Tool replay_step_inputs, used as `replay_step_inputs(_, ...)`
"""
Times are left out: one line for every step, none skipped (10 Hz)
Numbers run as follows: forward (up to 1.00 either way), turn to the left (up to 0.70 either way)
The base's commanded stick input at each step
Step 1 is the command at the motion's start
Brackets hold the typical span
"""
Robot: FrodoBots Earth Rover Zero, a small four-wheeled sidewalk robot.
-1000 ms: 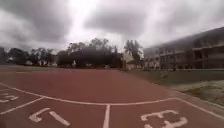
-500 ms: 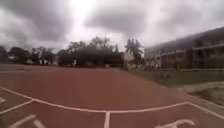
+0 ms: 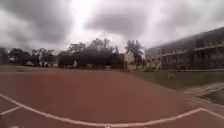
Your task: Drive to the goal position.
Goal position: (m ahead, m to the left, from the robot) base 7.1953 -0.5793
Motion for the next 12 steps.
replay_step_inputs(0.7,0.0)
replay_step_inputs(0.7,0.0)
replay_step_inputs(0.7,0.0)
replay_step_inputs(0.7,0.0)
replay_step_inputs(0.7,0.0)
replay_step_inputs(0.7,0.0)
replay_step_inputs(0.7,0.0)
replay_step_inputs(0.7,0.0)
replay_step_inputs(0.7,0.0)
replay_step_inputs(0.7,0.0)
replay_step_inputs(0.7,0.0)
replay_step_inputs(0.7,0.0)
